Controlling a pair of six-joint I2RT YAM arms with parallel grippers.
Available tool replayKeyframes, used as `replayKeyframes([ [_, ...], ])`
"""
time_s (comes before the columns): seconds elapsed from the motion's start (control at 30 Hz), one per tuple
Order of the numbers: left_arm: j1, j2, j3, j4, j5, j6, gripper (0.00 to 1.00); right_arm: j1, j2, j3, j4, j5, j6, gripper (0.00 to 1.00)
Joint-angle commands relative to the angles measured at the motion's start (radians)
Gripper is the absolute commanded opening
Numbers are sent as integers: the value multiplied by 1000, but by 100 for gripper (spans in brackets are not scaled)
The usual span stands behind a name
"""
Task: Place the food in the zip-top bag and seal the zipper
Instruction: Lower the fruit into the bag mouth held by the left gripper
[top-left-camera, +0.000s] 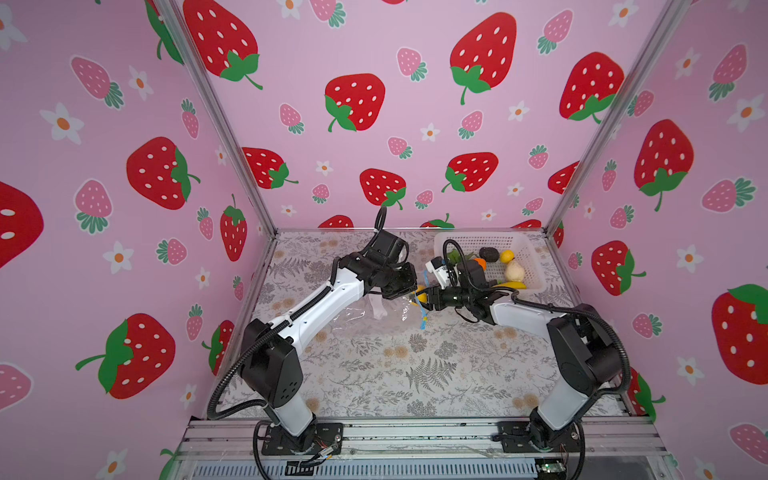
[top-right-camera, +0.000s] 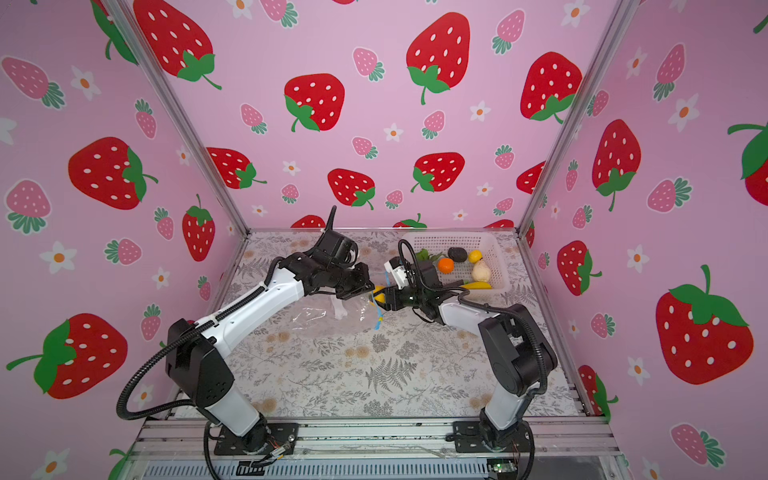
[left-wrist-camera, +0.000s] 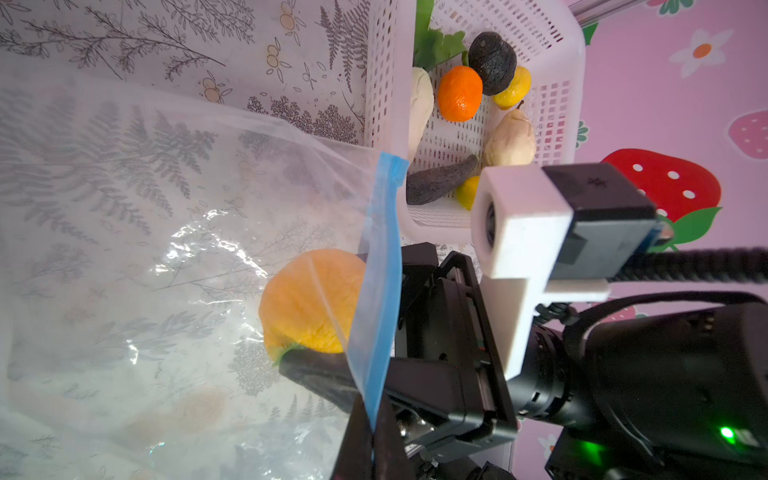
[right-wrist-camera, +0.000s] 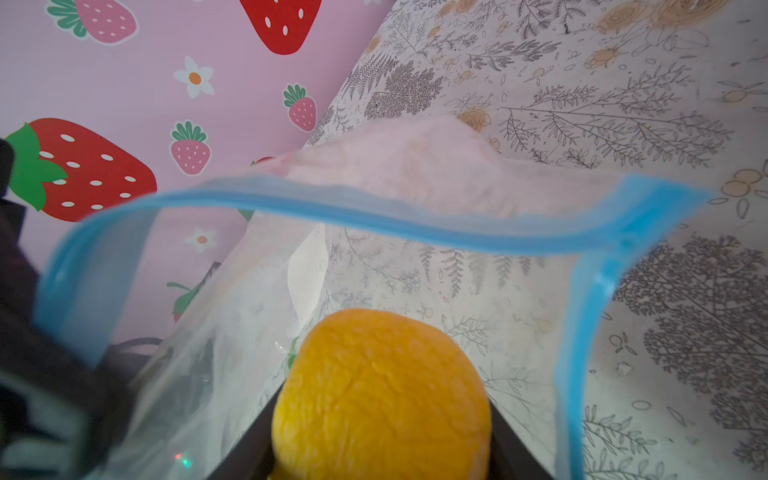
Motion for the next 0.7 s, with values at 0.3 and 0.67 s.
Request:
replayKeyframes([
  [0.3,-4,-13,-10,6,4,-3,0,11,3,17,-13,2,-32,62],
  [0.67,-3,-11,-12,7,1,-4,0,12,1,18,-23,15,-40,66],
])
